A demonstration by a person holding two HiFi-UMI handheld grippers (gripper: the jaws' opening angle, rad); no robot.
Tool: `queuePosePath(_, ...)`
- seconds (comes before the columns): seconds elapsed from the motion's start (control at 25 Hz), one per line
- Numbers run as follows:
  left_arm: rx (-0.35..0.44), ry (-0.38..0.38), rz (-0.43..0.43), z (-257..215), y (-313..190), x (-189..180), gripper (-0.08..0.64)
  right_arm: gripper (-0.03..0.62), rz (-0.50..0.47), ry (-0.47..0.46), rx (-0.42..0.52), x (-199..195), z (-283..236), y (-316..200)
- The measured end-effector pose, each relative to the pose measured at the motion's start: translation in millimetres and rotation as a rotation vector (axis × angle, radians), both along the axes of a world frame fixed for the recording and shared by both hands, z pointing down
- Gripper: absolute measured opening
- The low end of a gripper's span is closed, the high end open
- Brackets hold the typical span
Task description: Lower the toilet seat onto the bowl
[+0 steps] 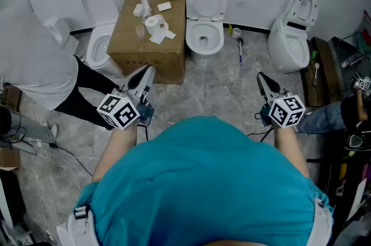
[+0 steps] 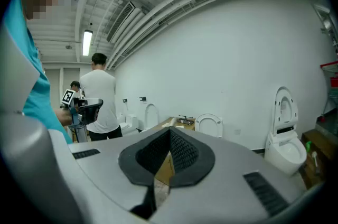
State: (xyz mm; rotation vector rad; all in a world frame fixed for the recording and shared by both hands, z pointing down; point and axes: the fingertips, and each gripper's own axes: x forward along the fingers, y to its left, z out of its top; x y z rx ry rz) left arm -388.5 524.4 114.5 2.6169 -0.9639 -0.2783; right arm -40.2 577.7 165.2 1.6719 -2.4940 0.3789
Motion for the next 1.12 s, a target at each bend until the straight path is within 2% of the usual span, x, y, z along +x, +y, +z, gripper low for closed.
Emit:
queuePosePath(0.68, -0.003, -0.013, -0.013, 1, 0, 7, 0.000, -0.008, 0.006, 0.002, 0.007, 11, -1, -4)
queuePosePath(0.88, 0.000, -0.013, -0.019, 0, 1, 33, 0.001, -0.008, -0.011, -0.005, 0.021, 29, -5, -6)
queuePosePath(1.12, 0.006, 0.003, -0.035, -3, 10, 82, 0.002, -0.008, -0.058, 0.013, 0.040, 70, -17, -2)
